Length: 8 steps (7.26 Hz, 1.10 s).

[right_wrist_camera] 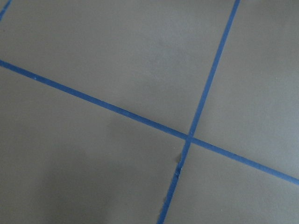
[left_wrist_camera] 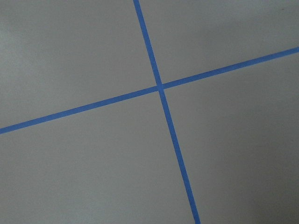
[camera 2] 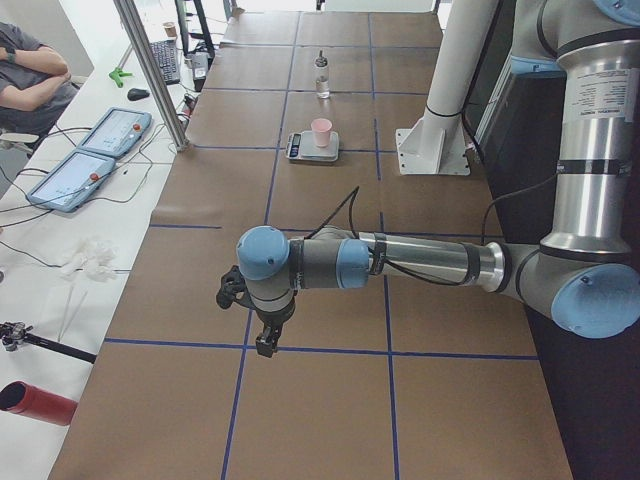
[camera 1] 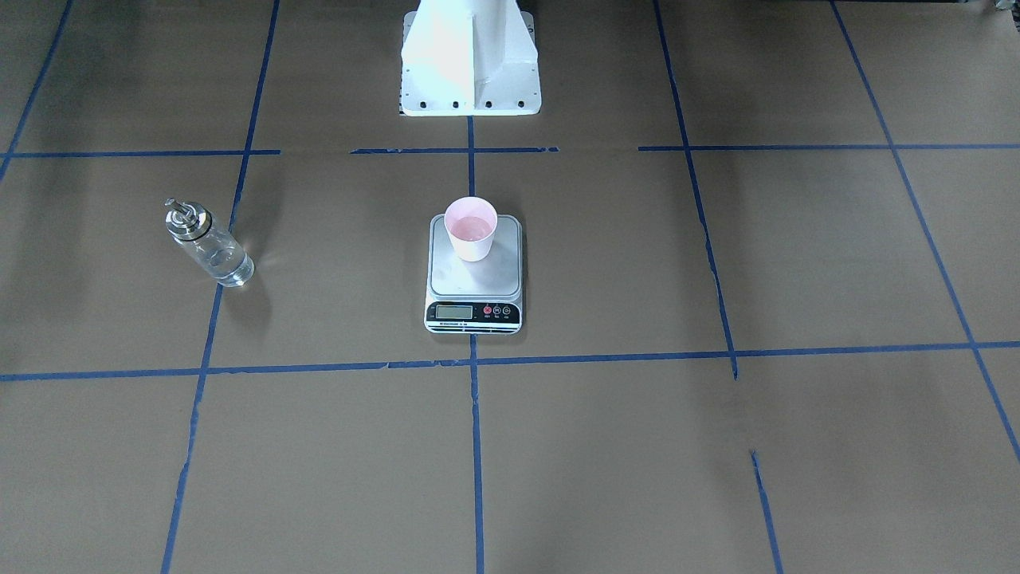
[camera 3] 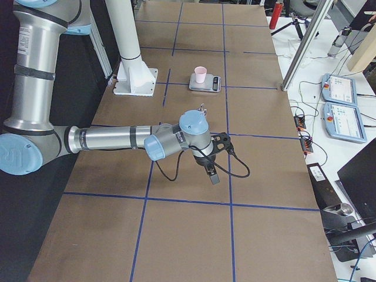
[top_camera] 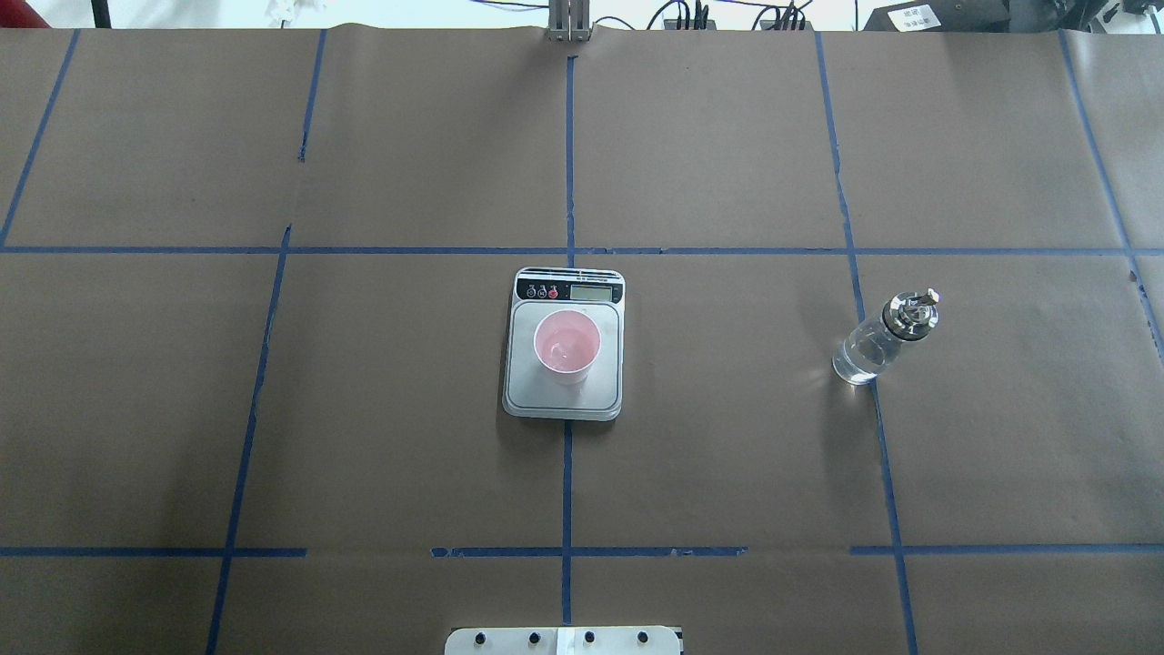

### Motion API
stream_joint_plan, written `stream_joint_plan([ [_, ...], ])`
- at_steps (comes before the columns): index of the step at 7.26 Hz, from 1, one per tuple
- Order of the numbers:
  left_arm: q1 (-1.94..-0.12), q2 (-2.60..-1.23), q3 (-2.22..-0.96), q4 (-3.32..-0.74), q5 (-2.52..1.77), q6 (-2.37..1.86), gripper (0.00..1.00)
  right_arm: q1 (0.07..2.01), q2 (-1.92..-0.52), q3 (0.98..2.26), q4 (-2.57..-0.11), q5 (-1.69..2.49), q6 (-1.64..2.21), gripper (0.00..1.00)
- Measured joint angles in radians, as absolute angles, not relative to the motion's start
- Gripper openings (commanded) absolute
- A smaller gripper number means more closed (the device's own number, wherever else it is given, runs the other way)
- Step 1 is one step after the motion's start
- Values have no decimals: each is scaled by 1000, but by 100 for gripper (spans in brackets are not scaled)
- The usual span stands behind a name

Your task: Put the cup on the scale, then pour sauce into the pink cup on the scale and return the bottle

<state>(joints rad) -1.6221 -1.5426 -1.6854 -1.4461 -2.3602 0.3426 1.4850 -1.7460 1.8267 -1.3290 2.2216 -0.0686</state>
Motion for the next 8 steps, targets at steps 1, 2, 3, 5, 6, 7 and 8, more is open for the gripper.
stream_joint_plan([
  [1, -1611, -1522, -1684, -1458, -2361, 341, 100, 1506, -1755, 1813, -1429, 2221, -111, 100],
  [2, -1607, -1502, -1684, -1485, -2360, 340, 100, 1518, -1771, 1789, -1467, 2222, -126, 100],
  [3, -1605, -1486, -1683, -1515, -2359, 341, 100, 1522, -1778, 1748, -1480, 2239, -131, 100],
  [5, -1605, -1477, -1684, -1540, -2362, 342, 100, 1524, -1780, 1691, -1486, 2301, -134, 100],
  [6, -1605, -1479, -1686, -1543, -2364, 343, 100, 1525, -1780, 1678, -1486, 2314, -134, 100],
  [7, -1605, -1482, -1686, -1543, -2366, 343, 100, 1525, -1778, 1673, -1486, 2320, -134, 100],
  [8, -1605, -1482, -1685, -1542, -2367, 343, 100, 1525, -1775, 1678, -1486, 2325, -133, 100],
])
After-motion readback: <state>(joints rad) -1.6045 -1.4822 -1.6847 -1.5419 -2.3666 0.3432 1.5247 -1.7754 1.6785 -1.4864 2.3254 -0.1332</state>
